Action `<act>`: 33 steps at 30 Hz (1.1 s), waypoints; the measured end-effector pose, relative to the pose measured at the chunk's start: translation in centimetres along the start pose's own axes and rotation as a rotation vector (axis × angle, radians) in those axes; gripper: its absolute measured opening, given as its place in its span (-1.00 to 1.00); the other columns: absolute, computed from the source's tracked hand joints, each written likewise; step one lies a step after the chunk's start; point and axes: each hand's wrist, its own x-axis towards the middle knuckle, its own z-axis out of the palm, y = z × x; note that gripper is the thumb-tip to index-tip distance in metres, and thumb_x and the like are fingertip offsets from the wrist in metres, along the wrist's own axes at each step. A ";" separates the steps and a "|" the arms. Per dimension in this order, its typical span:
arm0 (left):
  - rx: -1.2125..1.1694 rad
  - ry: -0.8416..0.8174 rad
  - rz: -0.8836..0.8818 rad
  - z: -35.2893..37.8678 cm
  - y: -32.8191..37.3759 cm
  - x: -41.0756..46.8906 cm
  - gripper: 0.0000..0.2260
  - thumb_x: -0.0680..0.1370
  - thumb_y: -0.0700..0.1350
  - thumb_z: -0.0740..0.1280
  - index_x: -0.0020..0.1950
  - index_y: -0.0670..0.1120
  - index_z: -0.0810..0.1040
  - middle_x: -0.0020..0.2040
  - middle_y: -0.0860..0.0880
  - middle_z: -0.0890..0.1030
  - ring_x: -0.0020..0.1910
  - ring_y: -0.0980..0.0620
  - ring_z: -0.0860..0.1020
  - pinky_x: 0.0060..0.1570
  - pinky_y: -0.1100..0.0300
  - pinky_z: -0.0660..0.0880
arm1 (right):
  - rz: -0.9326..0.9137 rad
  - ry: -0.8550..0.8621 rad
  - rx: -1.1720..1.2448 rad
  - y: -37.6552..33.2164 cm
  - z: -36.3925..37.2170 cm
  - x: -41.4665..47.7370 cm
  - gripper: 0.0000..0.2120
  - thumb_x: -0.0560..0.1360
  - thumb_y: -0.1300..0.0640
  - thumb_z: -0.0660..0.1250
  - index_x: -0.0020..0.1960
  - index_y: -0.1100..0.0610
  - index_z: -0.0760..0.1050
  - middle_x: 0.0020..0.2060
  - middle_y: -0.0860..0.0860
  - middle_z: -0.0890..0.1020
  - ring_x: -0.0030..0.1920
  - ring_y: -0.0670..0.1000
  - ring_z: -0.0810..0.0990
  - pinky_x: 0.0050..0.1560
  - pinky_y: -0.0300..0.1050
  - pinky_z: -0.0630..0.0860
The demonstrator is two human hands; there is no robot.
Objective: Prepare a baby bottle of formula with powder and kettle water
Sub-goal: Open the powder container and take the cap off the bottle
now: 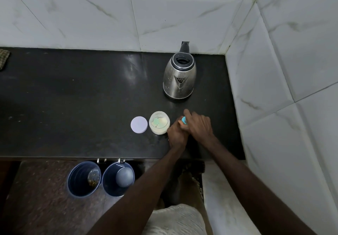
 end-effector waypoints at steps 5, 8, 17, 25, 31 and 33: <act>-0.125 0.064 0.045 0.4 -0.4 -0.2 -0.73 0.54 0.01 0.48 0.17 -0.07 0.62 0.04 -0.05 0.71 0.03 -0.07 0.67 -0.06 0.22 0.34 | -0.237 -0.051 -0.098 1.9 -0.2 1.3 -0.50 0.61 -0.28 0.21 0.30 0.10 0.44 0.07 0.10 0.65 -0.05 0.24 0.68 -0.19 0.01 0.43; -0.235 0.072 0.034 0.4 -0.8 -0.3 -0.73 0.47 -0.04 0.55 0.11 -0.11 0.64 -0.04 -0.04 0.71 -0.08 0.03 0.64 -0.08 0.25 0.37 | -0.417 -0.078 -0.140 2.8 -0.7 2.2 -0.52 0.62 -0.29 0.18 0.27 0.08 0.44 0.07 0.07 0.63 -0.05 0.18 0.68 -0.26 -0.04 0.34; -0.423 0.073 0.020 0.9 -1.1 -0.4 -0.71 0.37 -0.31 0.62 0.04 -0.29 0.67 -0.07 -0.07 0.68 -0.09 0.22 0.57 -0.10 0.60 0.37 | -0.836 -0.224 -0.195 4.7 -3.9 3.8 -0.70 0.65 -0.02 0.28 0.36 -0.01 0.41 0.25 0.02 0.50 0.07 0.08 0.52 -0.08 0.03 0.59; -0.418 0.015 0.018 1.4 -1.8 0.3 -0.62 0.40 -0.21 0.63 0.19 -0.18 0.67 0.12 -0.06 0.71 0.09 0.10 0.63 0.15 0.37 0.52 | -0.445 -0.286 -0.002 4.2 -5.4 3.0 -0.36 0.49 -0.04 0.45 0.53 -0.08 0.36 0.45 -0.07 0.47 0.35 0.02 0.51 0.24 0.06 0.56; -0.448 -0.001 0.006 1.1 -1.8 0.0 -0.62 0.38 -0.24 0.62 0.17 -0.14 0.67 0.08 0.03 0.70 0.03 0.19 0.62 0.06 0.43 0.48 | -0.557 -0.326 -0.006 3.8 -4.8 3.1 -0.57 0.50 0.12 0.49 0.35 0.13 0.57 0.25 0.05 0.60 0.18 0.12 0.62 0.09 0.04 0.59; -0.409 -0.004 -0.010 1.2 -1.7 0.0 -0.60 0.39 -0.21 0.62 0.20 -0.18 0.68 0.10 -0.02 0.70 0.08 0.11 0.62 0.17 0.23 0.54 | -0.660 -0.335 0.040 4.5 -4.1 3.7 -0.53 0.42 0.33 0.50 0.32 0.15 0.63 0.28 0.08 0.64 0.23 0.13 0.61 0.17 0.09 0.60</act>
